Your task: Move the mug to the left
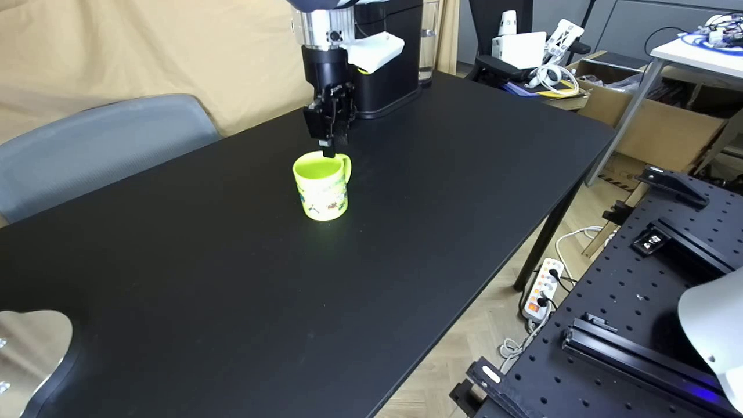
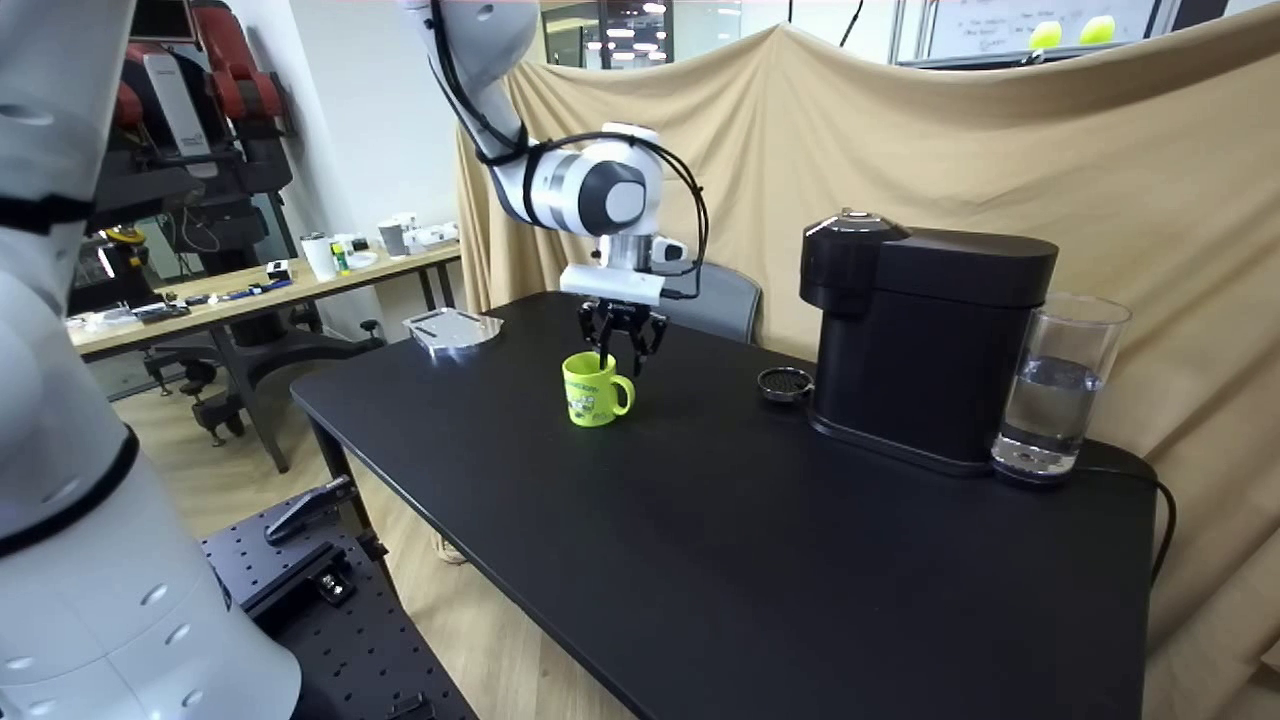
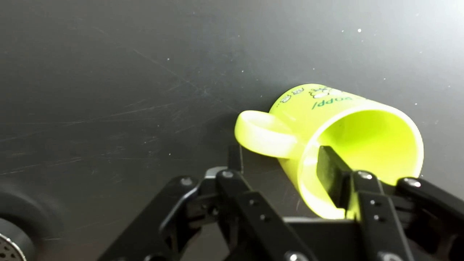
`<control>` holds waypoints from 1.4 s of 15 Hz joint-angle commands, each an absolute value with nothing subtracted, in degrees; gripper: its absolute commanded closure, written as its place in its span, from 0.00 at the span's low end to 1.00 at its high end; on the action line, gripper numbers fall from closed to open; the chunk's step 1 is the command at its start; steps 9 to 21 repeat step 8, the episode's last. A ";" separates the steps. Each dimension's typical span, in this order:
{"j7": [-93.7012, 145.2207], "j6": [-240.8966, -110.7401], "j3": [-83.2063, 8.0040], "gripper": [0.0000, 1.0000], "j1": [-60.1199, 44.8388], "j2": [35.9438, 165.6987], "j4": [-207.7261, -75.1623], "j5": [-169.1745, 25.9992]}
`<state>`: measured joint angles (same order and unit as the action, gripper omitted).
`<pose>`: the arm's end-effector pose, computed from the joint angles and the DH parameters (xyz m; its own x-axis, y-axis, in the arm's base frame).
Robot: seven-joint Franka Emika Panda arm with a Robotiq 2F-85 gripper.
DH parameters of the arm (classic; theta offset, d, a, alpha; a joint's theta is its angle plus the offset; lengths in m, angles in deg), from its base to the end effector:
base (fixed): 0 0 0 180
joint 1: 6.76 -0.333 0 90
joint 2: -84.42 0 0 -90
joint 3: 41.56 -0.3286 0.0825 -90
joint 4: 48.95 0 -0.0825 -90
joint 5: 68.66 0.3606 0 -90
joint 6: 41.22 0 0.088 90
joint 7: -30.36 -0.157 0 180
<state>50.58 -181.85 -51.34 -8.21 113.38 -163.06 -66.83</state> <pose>0.5847 0.1168 0.1856 0.8755 0.4833 -0.0011 0.4803 -0.8704 -0.1086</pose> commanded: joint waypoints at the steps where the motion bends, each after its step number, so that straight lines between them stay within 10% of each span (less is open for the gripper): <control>1: 48.06 -179.92 -49.86 0.12 -9.04 108.87 -165.01 -68.80; 4: 48.75 -176.35 -49.89 0.00 -8.74 105.70 -165.98 -68.65; 21: 49.35 -172.27 -49.57 0.00 -8.60 101.99 -167.65 -68.33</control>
